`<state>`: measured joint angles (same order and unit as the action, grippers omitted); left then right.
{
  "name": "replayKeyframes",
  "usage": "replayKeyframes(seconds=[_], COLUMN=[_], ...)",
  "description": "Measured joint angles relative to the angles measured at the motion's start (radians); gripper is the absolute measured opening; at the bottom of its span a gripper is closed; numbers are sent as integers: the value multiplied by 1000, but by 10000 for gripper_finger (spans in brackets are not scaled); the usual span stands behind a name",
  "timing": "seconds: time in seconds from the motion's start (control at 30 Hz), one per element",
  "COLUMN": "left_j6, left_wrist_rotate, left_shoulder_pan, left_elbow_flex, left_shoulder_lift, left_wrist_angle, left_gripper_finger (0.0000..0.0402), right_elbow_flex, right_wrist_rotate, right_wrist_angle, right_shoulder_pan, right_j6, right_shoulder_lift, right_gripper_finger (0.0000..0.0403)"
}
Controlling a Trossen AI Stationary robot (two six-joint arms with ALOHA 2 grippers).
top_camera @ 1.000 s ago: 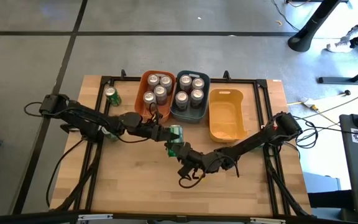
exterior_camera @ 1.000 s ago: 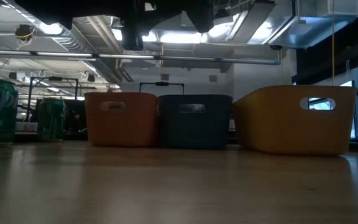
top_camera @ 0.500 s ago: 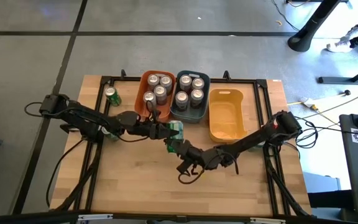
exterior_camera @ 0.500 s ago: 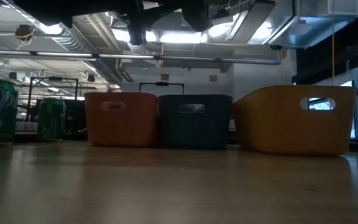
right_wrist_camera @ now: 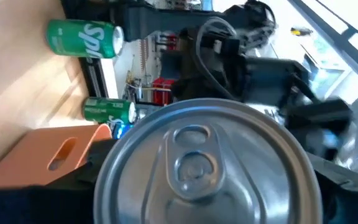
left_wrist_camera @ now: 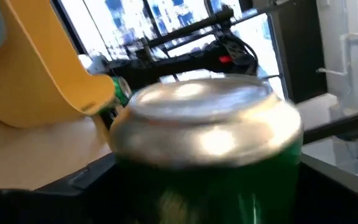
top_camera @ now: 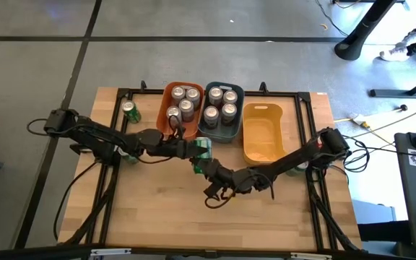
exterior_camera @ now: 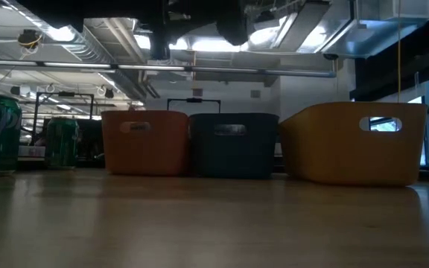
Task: Sort soda cans
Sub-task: Put the top right green soda can into the yellow bin
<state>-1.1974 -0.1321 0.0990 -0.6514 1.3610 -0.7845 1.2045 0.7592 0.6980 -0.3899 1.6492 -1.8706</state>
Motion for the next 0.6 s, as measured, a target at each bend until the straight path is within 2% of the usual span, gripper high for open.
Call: replayKeyframes(seconds=[0.17, 0.37, 0.53, 0.6], left_j6=[64, 95, 218, 289], left_wrist_rotate=[-15, 1, 37, 30], left_shoulder_pan=[-2, -22, -77, -106], left_elbow_flex=[0, 2, 2, 3], left_shoulder_lift=[1, -38, -161, -217], left_wrist_angle=[-31, -22, 60, 114], left_gripper_finger=[392, 380, 384, 385], right_elbow_flex=[0, 0, 5, -1], right_wrist_rotate=[-13, -9, -5, 90], right_wrist_angle=[2, 24, 70, 61], right_shoulder_pan=[21, 50, 60, 65], right_j6=[9, 40, 20, -21], right_shoulder_lift=[-4, 1, 54, 91], right_gripper_finger=[305, 305, 302, 302])
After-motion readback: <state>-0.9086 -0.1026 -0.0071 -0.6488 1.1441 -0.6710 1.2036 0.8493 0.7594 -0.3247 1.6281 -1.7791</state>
